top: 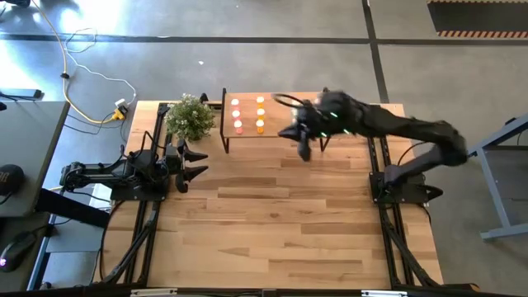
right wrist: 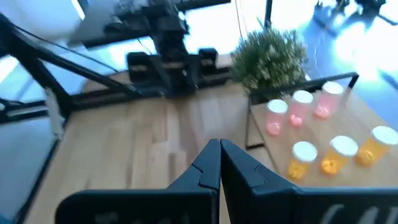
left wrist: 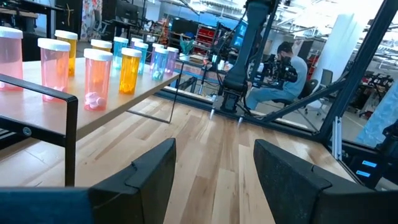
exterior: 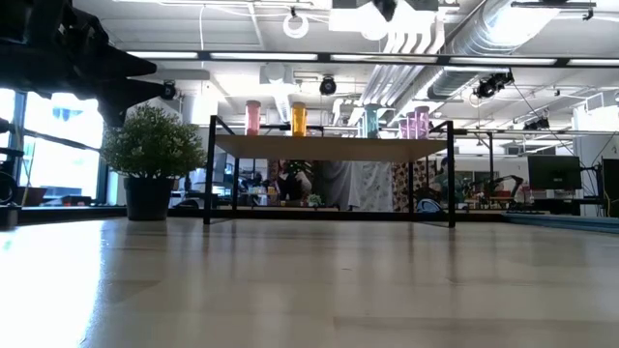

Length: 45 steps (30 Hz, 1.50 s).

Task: Pick and place medicine bottles onto shelf by color
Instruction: Return to home position

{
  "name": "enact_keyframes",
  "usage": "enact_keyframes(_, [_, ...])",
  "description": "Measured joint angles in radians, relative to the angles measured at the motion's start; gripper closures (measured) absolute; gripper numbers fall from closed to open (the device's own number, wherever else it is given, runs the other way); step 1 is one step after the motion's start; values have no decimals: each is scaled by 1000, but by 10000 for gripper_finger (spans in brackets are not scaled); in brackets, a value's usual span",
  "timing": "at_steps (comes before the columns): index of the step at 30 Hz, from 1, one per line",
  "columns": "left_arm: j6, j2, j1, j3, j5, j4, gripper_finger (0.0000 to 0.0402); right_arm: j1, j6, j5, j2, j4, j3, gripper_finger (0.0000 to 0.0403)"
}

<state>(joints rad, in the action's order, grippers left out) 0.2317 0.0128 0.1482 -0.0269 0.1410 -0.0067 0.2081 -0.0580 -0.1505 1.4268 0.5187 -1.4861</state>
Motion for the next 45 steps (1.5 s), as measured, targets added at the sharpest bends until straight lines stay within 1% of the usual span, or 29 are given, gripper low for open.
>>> enact_keyframes(2, [0,0,0,0,0,0,195,-35,-13,32,-102,-68,111,403])
enact_keyframes(7, [0,0,0,0,0,0,195,-117,-17,118,-343,-172,373,403])
enact_keyframes(11, [0,0,0,0,0,0,195,-161,-23,121,-517,-290,582,403])
enact_keyframes(16, [0,0,0,0,0,0,195,-192,-47,122,-691,-402,800,403])
enact_keyframes(19, [0,0,0,0,0,0,195,-202,-65,138,-779,-444,923,403])
enact_keyframes(23, [0,0,0,0,0,0,195,-204,-100,151,-887,-542,1068,403])
enact_keyframes(26, [0,0,0,0,0,0,195,-204,-111,151,-962,-585,1155,403])
enact_keyframes(31, [0,0,0,0,-1,0,195,-203,-129,182,-1106,-598,1269,403])
enact_keyframes(38, [0,0,0,0,0,0,195,-203,-144,198,-1299,-584,1362,403])
enact_keyframes(45, [0,0,0,0,0,0,195,-203,-193,230,-1428,-571,1460,403])
